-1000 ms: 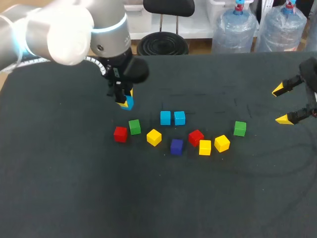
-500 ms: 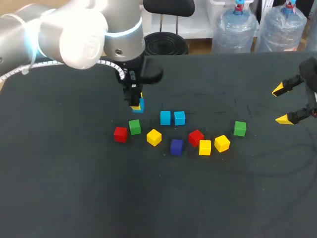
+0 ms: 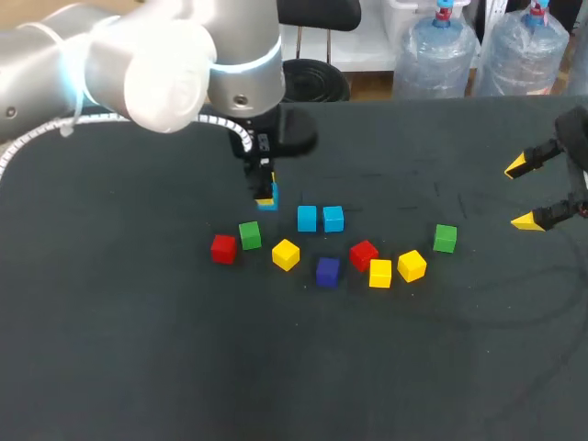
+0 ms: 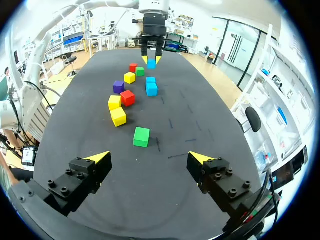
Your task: Place the blue cubes, place green cubes on the blue cubes, place the yellow cubes on the green cubes, then place the red cubes on the yellow cubes, and place purple cube on the red cubes.
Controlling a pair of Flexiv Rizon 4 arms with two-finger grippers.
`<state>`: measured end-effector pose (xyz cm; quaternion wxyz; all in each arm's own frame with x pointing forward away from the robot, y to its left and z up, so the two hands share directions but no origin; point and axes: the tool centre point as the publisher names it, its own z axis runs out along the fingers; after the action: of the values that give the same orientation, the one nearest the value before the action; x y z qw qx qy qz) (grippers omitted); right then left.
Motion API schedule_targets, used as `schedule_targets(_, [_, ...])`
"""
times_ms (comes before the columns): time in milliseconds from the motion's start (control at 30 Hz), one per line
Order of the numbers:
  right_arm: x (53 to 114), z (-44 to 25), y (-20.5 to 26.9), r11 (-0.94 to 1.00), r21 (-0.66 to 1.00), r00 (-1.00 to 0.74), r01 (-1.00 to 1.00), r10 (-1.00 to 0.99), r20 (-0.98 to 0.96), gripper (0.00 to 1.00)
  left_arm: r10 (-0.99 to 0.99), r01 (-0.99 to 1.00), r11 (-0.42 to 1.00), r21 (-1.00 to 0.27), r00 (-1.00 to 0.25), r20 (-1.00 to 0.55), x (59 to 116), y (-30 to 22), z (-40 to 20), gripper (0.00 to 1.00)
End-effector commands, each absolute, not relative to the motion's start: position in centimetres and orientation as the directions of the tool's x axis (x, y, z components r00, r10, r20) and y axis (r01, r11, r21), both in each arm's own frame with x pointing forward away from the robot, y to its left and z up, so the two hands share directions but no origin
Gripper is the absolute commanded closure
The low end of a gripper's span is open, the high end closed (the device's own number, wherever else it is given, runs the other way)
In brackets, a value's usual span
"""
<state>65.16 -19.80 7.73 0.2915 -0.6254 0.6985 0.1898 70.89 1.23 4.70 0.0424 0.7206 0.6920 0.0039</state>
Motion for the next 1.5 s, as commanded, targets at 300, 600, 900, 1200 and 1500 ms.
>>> schedule_targets(300, [65.3,7.6,-19.8,0.145,-0.099,-0.047,-0.984,-0.761,-0.647,0.0,0.997,0.996,0.003,0.086,0.003,-0.074,69.4,0.1,3.8,1.0])
schedule_targets(600, [65.3,7.6,-19.8,0.145,-0.099,-0.047,-0.984,-0.761,-0.647,0.0,0.997,0.997,0.013,0.071,-0.007,-0.081,69.4,0.0,2.5,1.0])
schedule_targets(900, [65.3,7.6,-19.8,0.145,-0.099,-0.047,-0.984,-0.761,-0.647,0.0,0.997,0.999,-0.003,0.05,0.007,-0.081,69.5,-0.4,1.7,1.0])
schedule_targets(1200, [65.3,7.6,-19.8,0.145,-0.099,-0.047,-0.984,-0.761,-0.647,0.0,0.997,0.999,-0.016,0.041,0.019,-0.077,69.8,-0.7,1.1,1.0])
schedule_targets(1500, [65.3,7.6,-19.8,0.145,-0.099,-0.047,-0.984,-0.761,-0.647,0.0,0.996,0.999,-0.02,0.025,0.022,-0.081,70.1,-0.8,0.5,1.0])
